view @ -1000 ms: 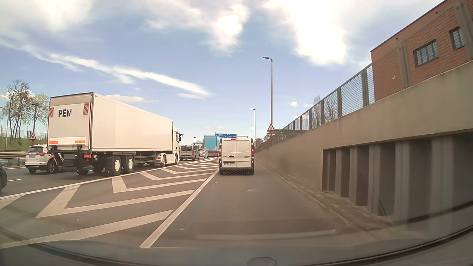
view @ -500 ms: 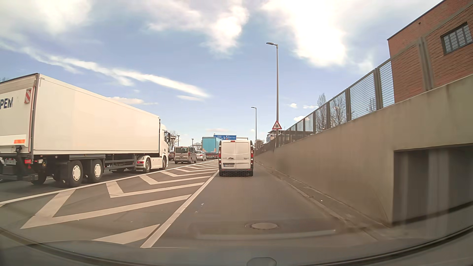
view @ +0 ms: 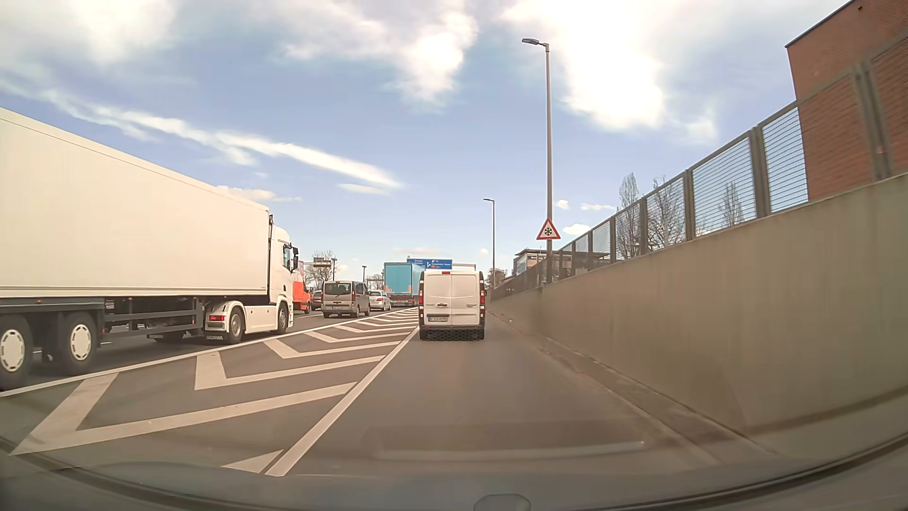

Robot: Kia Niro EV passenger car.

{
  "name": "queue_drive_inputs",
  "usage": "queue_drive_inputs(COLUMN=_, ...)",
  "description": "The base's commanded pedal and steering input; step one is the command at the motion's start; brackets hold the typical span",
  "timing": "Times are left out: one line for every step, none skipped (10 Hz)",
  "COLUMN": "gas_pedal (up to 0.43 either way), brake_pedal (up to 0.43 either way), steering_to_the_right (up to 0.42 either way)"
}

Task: Follow the waypoints while adhering to traffic rules and regulations

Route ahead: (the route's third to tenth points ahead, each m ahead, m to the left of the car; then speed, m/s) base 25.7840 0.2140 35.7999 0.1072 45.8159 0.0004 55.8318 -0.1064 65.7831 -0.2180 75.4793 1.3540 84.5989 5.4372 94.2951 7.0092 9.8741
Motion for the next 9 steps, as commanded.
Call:
queue_drive_inputs(gas_pedal=0.24, brake_pedal=0.0, steering_to_the_right=0.005)
queue_drive_inputs(gas_pedal=0.28, brake_pedal=0.0, steering_to_the_right=0.006)
queue_drive_inputs(gas_pedal=0.28, brake_pedal=0.0, steering_to_the_right=0.005)
queue_drive_inputs(gas_pedal=0.28, brake_pedal=0.0, steering_to_the_right=0.005)
queue_drive_inputs(gas_pedal=0.28, brake_pedal=0.0, steering_to_the_right=0.005)
queue_drive_inputs(gas_pedal=0.28, brake_pedal=0.0, steering_to_the_right=0.005)
queue_drive_inputs(gas_pedal=0.26, brake_pedal=0.0, steering_to_the_right=0.005)
queue_drive_inputs(gas_pedal=0.197, brake_pedal=0.0, steering_to_the_right=0.005)
queue_drive_inputs(gas_pedal=0.169, brake_pedal=0.0, steering_to_the_right=0.005)
